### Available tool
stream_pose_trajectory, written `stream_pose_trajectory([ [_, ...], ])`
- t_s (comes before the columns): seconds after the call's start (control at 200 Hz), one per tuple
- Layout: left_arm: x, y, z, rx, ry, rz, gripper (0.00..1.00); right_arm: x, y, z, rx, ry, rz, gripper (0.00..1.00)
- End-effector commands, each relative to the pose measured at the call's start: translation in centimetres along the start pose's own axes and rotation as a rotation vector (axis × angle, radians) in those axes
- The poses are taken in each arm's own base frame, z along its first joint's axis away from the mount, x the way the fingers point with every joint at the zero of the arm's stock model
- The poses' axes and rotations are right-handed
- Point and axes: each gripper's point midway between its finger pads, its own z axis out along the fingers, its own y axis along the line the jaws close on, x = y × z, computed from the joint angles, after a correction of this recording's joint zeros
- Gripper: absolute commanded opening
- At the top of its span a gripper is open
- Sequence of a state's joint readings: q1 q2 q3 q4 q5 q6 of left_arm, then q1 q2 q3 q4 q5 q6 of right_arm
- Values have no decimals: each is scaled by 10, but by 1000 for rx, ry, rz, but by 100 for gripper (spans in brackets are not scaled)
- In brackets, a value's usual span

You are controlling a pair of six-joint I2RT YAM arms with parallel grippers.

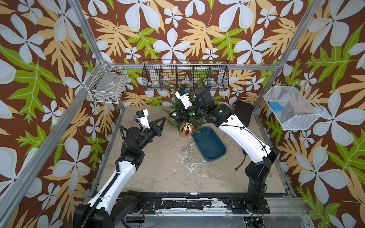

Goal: Decorate the small christmas tree with ornaments
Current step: Hang an ornament on the christmas tree.

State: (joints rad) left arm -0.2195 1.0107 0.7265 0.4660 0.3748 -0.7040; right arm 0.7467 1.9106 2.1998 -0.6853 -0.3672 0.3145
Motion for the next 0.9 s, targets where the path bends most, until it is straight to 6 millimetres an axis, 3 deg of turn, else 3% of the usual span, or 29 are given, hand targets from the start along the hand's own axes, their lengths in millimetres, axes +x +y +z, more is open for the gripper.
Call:
stream_pose_trajectory([
  [0.0, -7, -4, 0, 7, -17, 18, 0, -2, 4, -1, -12, -5, 0, 59],
  [0.656, -14, -11, -3, 14, -38, 38, 0, -3, 8, 0, -44, -8, 3, 59],
  [0.891, -12, -8, 3, 17, -22, 28, 0, -5, 2, -1, -8, -14, -2, 59],
])
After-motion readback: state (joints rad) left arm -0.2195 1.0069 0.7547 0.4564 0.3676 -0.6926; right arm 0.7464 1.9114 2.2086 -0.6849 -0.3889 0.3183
